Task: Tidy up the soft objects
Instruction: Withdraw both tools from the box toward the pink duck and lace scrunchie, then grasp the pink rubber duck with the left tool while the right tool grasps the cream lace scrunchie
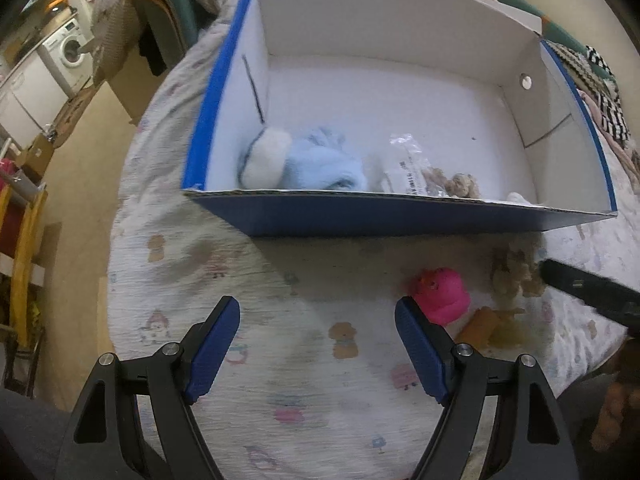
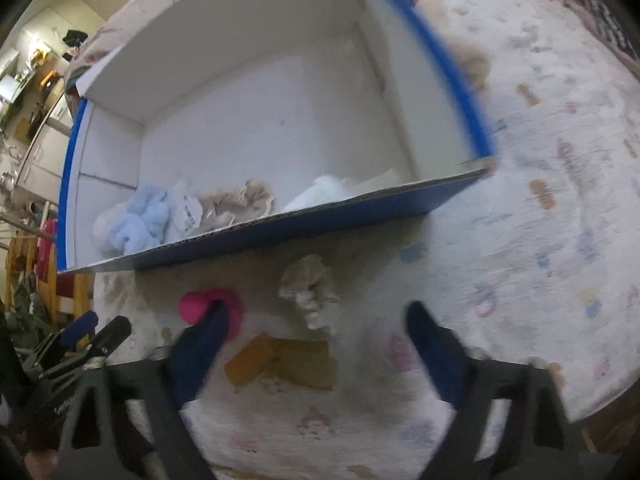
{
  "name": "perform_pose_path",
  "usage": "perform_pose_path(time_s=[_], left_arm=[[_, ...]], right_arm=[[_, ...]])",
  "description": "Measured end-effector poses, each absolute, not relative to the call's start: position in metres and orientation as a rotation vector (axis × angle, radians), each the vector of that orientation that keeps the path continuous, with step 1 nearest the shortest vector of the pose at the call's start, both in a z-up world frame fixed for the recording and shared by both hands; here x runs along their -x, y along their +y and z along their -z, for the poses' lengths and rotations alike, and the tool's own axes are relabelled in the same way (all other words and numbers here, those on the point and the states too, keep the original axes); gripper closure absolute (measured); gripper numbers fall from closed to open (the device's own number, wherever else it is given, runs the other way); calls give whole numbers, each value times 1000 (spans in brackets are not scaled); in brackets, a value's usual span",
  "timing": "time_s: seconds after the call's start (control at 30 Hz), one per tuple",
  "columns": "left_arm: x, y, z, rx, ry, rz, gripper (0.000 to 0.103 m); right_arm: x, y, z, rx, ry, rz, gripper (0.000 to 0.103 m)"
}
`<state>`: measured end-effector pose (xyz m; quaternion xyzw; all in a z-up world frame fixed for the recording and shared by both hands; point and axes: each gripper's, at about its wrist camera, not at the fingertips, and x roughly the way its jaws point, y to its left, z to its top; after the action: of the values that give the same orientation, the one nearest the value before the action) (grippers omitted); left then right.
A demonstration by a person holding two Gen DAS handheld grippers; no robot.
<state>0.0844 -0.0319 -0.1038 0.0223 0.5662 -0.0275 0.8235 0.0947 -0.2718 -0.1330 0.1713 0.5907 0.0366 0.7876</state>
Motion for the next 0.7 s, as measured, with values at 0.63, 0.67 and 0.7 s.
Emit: perform_pose_path(time_s=[0.63,0.67,0.7], left_arm=[[-98,-81,122,-46,1250,248,25],[-99,-86,123,-53,1251,262,25],[-100,-90,125,-63,1254,276,25]], right_arm=[[-115,-260,164,-322,1350,-106,77],[-114,-262,163,-325,1347,-105,77],[-115,-266,164,-332,1348,-107,77]])
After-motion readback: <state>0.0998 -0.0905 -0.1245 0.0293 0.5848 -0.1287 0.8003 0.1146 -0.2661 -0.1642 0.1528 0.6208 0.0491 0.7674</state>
